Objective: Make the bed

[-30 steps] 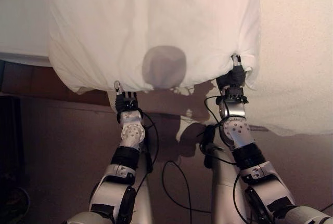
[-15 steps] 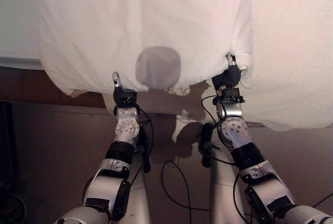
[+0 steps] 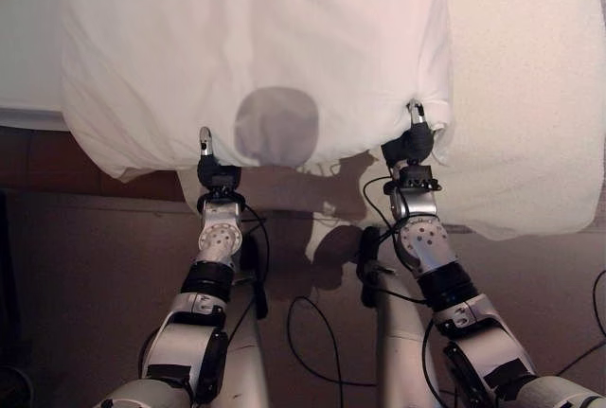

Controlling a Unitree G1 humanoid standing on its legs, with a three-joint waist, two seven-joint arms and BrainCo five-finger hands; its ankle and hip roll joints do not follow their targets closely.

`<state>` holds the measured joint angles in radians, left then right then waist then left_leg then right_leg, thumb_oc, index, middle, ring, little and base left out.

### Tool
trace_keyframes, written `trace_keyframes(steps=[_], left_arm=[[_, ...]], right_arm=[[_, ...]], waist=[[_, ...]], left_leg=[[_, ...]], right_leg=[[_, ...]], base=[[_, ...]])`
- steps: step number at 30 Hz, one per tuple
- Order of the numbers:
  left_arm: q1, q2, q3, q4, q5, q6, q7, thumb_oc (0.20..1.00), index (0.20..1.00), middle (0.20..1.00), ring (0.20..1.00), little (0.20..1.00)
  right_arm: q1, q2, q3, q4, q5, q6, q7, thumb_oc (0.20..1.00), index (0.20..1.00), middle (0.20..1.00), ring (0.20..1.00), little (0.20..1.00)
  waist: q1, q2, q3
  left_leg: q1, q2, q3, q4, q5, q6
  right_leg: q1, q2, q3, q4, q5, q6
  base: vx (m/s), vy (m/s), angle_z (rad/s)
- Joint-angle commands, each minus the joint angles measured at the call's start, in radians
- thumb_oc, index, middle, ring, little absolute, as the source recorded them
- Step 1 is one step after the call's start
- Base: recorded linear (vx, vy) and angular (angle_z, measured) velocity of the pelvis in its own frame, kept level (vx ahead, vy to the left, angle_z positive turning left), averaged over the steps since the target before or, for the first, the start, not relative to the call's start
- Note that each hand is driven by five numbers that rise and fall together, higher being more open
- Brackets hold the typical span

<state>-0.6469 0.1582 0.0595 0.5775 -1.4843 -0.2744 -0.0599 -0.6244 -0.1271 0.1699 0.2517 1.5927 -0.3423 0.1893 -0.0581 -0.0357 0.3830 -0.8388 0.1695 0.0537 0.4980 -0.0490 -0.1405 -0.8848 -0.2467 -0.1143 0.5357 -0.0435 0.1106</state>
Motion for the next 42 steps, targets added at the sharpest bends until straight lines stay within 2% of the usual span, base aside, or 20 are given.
trace_keyframes(steps=[1, 12, 16, 19, 20, 21, 22, 23, 27, 29, 33, 34, 35, 36, 37, 38, 39, 40, 41, 42], left_arm=[[0.0, 0.021, -0.024, 0.004, 0.053, -0.016, -0.068, 0.2, 0.2, 0.2, 0.2, 0.2], [0.126, -0.033, -0.018, -0.11, 0.066, -0.043, -0.064, 0.2, 0.2, 0.2, 0.2, 0.2], [0.189, -0.048, -0.01, -0.155, 0.088, -0.053, -0.057, 0.2, 0.2, 0.2, 0.2, 0.2], [0.262, -0.065, 0.012, -0.221, 0.127, -0.082, -0.038, 0.2, 0.2, 0.2, 0.2, 0.2], [0.263, -0.066, 0.012, -0.223, 0.127, -0.082, -0.037, 0.2, 0.2, 0.2, 0.2, 0.2], [0.298, -0.068, 0.026, -0.244, 0.139, -0.09, -0.012, 0.2, 0.2, 0.2, 0.2, 0.2], [0.299, -0.068, 0.026, -0.246, 0.14, -0.09, -0.011, 0.2, 0.2, 0.2, 0.2, 0.2], [0.325, -0.059, 0.048, -0.272, 0.159, -0.103, -0.008, 0.2, 0.2, 0.2, 0.2, 0.2], [0.328, -0.054, 0.058, -0.305, 0.147, -0.133, 0.011, 0.2, 0.2, 0.2, 0.2, 0.2], [0.328, -0.05, 0.061, -0.311, 0.13, -0.137, 0.004, 0.2, 0.2, 0.2, 0.2, 0.2], [0.312, -0.016, 0.022, -0.316, 0.091, -0.13, -0.002, 0.2, 0.2, 0.2, 0.2, 0.2], [0.309, 0.001, -0.005, -0.318, 0.099, -0.122, -0.008, 0.2, 0.2, 0.2, 0.2, 0.2], [0.308, 0.002, -0.005, -0.318, 0.099, -0.122, -0.008, 0.2, 0.2, 0.2, 0.2, 0.2], [0.319, 0.008, -0.006, -0.317, 0.092, -0.112, -0.013, 0.2, 0.2, 0.2, 0.2, 0.2], [0.336, 0.005, -0.018, -0.327, 0.1, -0.109, -0.017, 0.2, 0.2, 0.2, 0.2, 0.2], [0.334, 0.012, -0.038, -0.33, 0.134, -0.102, -0.027, 0.2, 0.2, 0.2, 0.2, 0.2], [0.333, 0.013, -0.038, -0.33, 0.134, -0.102, -0.027, 0.2, 0.2, 0.2, 0.2, 0.2], [0.317, 0.019, -0.048, -0.326, 0.139, -0.098, -0.036, 0.2, 0.2, 0.2, 0.2, 0.2], [0.316, 0.019, -0.048, -0.325, 0.139, -0.097, -0.037, 0.2, 0.2, 0.2, 0.2, 0.2], [0.319, 0.005, -0.054, -0.324, 0.153, -0.085, -0.035, 0.2, 0.2, 0.2, 0.2, 0.2]], right_arm=[[0.073, 0.036, -0.01, -0.052, -0.003, -0.02, 0.086, 0.2, 0.2, 0.2, 0.2, 0.2], [0.185, 0.028, -0.046, -0.067, -0.041, -0.019, 0.054, 0.2, 0.2, 0.2, 0.2, 0.2], [0.226, 0.013, -0.068, -0.057, -0.068, -0.012, 0.041, 0.2, 0.2, 0.2, 0.2, 0.2], [0.262, -0.019, -0.113, -0.028, -0.086, 0.006, 0.045, 0.2, 0.2, 0.2, 0.2, 0.2], [0.261, -0.02, -0.114, -0.028, -0.085, 0.006, 0.046, 0.2, 0.2, 0.2, 0.2, 0.2], [0.282, -0.026, -0.126, -0.021, -0.075, -0.001, 0.039, 0.2, 0.2, 0.2, 0.2, 0.2], [0.282, -0.026, -0.126, -0.022, -0.075, -0.002, 0.039, 0.2, 0.2, 0.2, 0.2, 0.2], [0.309, -0.043, -0.144, -0.014, -0.093, 0.006, 0.035, 0.2, 0.2, 0.2, 0.2, 0.2], [0.335, -0.041, -0.16, -0.017, -0.08, -0.009, 0.026, 0.2, 0.2, 0.2, 0.2, 0.2], [0.342, -0.046, -0.169, -0.008, -0.072, -0.005, 0.026, 0.2, 0.2, 0.2, 0.2, 0.2], [0.379, -0.021, -0.171, -0.01, -0.077, -0.009, 0.001, 0.2, 0.2, 0.2, 0.2, 0.2], [0.394, -0.006, -0.175, -0.021, -0.075, -0.011, -0.009, 0.2, 0.2, 0.2, 0.2, 0.2], [0.394, -0.005, -0.175, -0.021, -0.076, -0.011, -0.009, 0.2, 0.2, 0.2, 0.2, 0.2], [0.385, 0.003, -0.176, -0.015, -0.069, -0.012, -0.009, 0.2, 0.2, 0.2, 0.2, 0.2], [0.376, 0.019, -0.166, -0.012, -0.078, -0.016, -0.011, 0.2, 0.2, 0.2, 0.2, 0.2], [0.354, 0.027, -0.138, -0.01, -0.106, 0.001, -0.013, 0.2, 0.2, 0.2, 0.2, 0.2], [0.353, 0.028, -0.138, -0.01, -0.106, 0.001, -0.013, 0.2, 0.2, 0.2, 0.2, 0.2], [0.345, 0.026, -0.127, 0.004, -0.099, 0.006, -0.002, 0.2, 0.2, 0.2, 0.2, 0.2], [0.344, 0.026, -0.127, 0.005, -0.099, 0.006, -0.001, 0.2, 0.2, 0.2, 0.2, 0.2], [0.339, 0.025, -0.117, 0.001, -0.093, 0.003, 0.001, 0.2, 0.2, 0.2, 0.2, 0.2]], waist=[[-0.012, 0.027, -0.102], [-0.007, 0.091, -0.082], [-0.006, 0.097, -0.067], [0.026, 0.08, -0.019], [0.025, 0.08, -0.019], [0.013, 0.063, -0.027], [0.013, 0.062, -0.027], [0.008, 0.051, -0.043], [0.021, 0.06, -0.056], [0.036, 0.057, -0.066], [0.025, 0.021, -0.075], [0.018, 0.001, -0.067], [0.017, -0.001, -0.069], [0.021, -0.003, -0.072], [0.038, -0.003, -0.073], [0.049, 0.003, -0.072], [0.047, 0.001, -0.073], [0.031, 0.002, -0.075], [0.031, 0.0, -0.077], [0.027, 0.0, -0.074]], left_leg=[[0.025, -0.083, 0.043, -0.109, 0.025, 0.107], [0.228, -0.086, 0.048, -0.259, 0.103, 0.065], [0.29, -0.076, 0.042, -0.238, 0.121, 0.045], [0.349, -0.117, -0.078, -0.138, 0.151, 0.015], [0.348, -0.118, -0.078, -0.141, 0.156, 0.016], [0.404, -0.045, -0.08, -0.219, 0.158, 0.023], [0.406, -0.044, -0.078, -0.226, 0.165, 0.023], [0.452, 0.054, -0.082, -0.366, 0.228, 0.01], [0.515, 0.117, -0.128, -0.584, 0.324, -0.027], [0.516, 0.115, -0.177, -0.58, 0.315, -0.032], [0.474, 0.065, -0.113, -0.378, 0.14, 0.004], [0.42, -0.021, -0.122, -0.223, 0.039, 0.035], [0.413, -0.024, -0.122, -0.218, 0.041, 0.037], [0.411, -0.038, -0.113, -0.212, 0.012, 0.057], [0.399, -0.06, -0.074, -0.176, -0.015, 0.079], [0.402, -0.073, -0.044, -0.173, -0.035, 0.098], [0.399, -0.076, -0.045, -0.174, -0.031, 0.099], [0.389, -0.115, -0.04, -0.198, -0.021, 0.122], [0.385, -0.117, -0.038, -0.199, -0.017, 0.123], [0.409, -0.161, -0.024, -0.242, -0.003, 0.145]], right_leg=[[0.052, 0.106, -0.01, -0.101, 0.038, -0.002], [0.224, 0.129, -0.008, -0.175, 0.02, -0.01], [0.323, 0.139, -0.01, -0.209, 0.008, -0.021], [0.414, 0.145, 0.012, -0.192, -0.017, -0.041], [0.413, 0.144, 0.011, -0.194, -0.014, -0.041], [0.443, 0.135, 0.026, -0.188, -0.034, -0.039], [0.443, 0.135, 0.027, -0.191, -0.03, -0.04], [0.454, 0.124, 0.045, -0.194, -0.035, -0.023], [0.442, 0.134, 0.092, -0.175, -0.033, 0.011], [0.429, 0.12, 0.123, -0.184, -0.021, 0.03], [0.483, 0.015, 0.13, -0.281, 0.068, 0.095], [0.54, -0.059, 0.134, -0.387, 0.212, 0.112], [0.538, -0.062, 0.135, -0.392, 0.219, 0.114], [0.537, -0.088, 0.123, -0.418, 0.288, 0.117], [0.532, -0.15, 0.056, -0.486, 0.426, 0.135], [0.545, -0.154, -0.019, -0.535, 0.394, 0.11], [0.541, -0.157, -0.019, -0.534, 0.395, 0.11], [0.529, -0.072, 0.066, -0.517, 0.3, 0.086], [0.521, -0.074, 0.07, -0.512, 0.3, 0.086], [0.487, 0.047, 0.103, -0.463, 0.199, 0.055]], base=[[-0.07, -0.028, -0.02], [0.01, -0.093, -0.06], [0.03, -0.166, 0.11], [-0.02, -0.063, 0.03], [0.01, 0.009, -0.16], [0.02, 0.03, -0.2], [0.08, 0.178, -0.16], [0.05, 0.141, 0.04], [0.07, 0.277, 0.0], [0.05, 0.401, -0.12], [0.07, 0.528, -0.09], [0.08, 0.56, 0.45], [0.08, 0.636, 0.48], [0.05, 0.528, 0.22], [0.08, 0.938, -0.04], [0.04, 0.703, -0.46], [0.02, 0.756, -0.6], [-0.01, 0.337, -0.56], [0.01, 0.625, -0.44], [-0.01, 0.286, -0.18]])
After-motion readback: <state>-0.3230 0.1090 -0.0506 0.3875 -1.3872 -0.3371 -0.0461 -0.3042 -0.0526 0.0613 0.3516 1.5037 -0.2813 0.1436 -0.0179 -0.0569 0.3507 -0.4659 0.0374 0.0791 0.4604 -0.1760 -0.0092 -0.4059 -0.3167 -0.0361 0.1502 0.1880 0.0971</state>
